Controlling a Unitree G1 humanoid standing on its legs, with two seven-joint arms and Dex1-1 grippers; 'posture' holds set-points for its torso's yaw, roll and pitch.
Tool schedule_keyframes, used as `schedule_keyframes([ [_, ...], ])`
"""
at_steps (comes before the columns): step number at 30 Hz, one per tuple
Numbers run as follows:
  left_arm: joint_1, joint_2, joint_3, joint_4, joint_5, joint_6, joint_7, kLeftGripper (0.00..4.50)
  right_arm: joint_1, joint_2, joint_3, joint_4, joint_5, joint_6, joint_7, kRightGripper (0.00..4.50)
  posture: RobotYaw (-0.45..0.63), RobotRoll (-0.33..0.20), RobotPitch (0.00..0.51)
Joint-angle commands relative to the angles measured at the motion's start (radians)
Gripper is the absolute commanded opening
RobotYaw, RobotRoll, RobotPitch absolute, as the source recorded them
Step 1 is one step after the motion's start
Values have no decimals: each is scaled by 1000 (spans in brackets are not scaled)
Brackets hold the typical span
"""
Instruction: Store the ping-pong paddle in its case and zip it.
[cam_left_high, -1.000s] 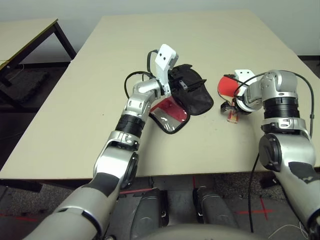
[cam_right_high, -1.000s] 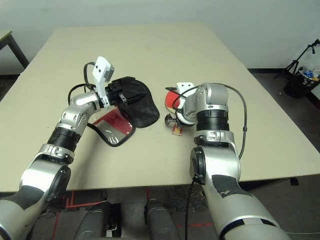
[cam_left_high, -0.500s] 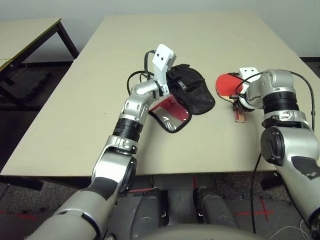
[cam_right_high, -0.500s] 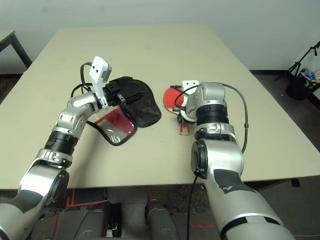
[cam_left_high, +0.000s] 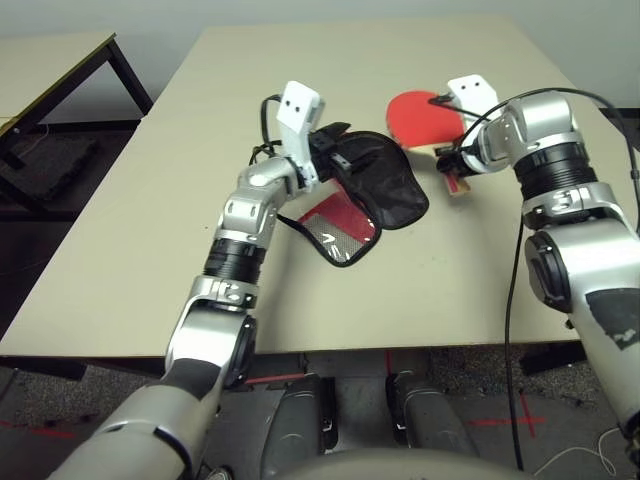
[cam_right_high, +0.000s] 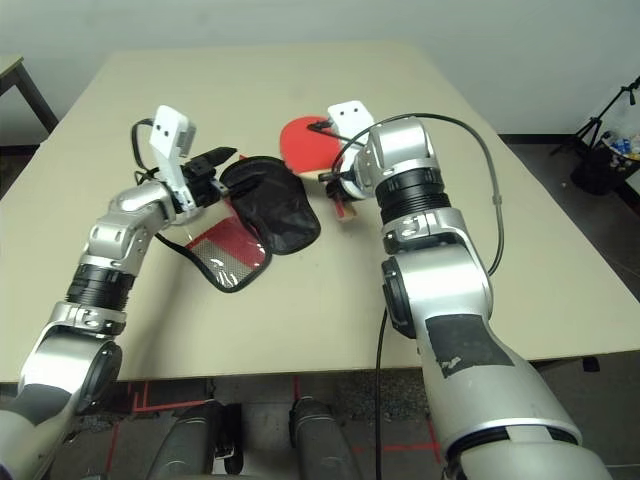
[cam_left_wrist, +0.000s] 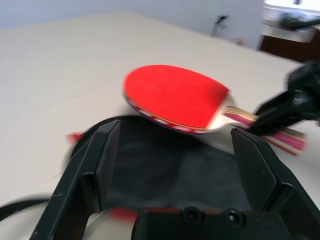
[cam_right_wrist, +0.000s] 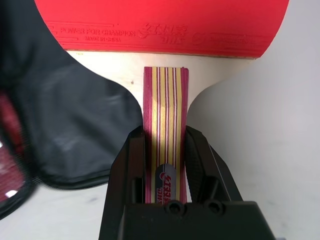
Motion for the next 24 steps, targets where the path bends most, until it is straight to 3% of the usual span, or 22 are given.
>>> schedule_keyframes([
  [1, 51, 50, 30, -71, -18, 69, 17, 4500, 3, 30, 31, -16, -8, -18, 29, 1092, 34, 0, 89],
  [8, 91, 80, 64, -150, -42, 123, 64, 4500, -12, 97, 63, 101, -47, -141, 55, 1092, 103, 0, 93],
  [24, 145, 87, 82, -261, -89, 182, 136, 4500, -60, 140, -14, 380, -111, -396, 2, 1092, 159, 0, 102],
])
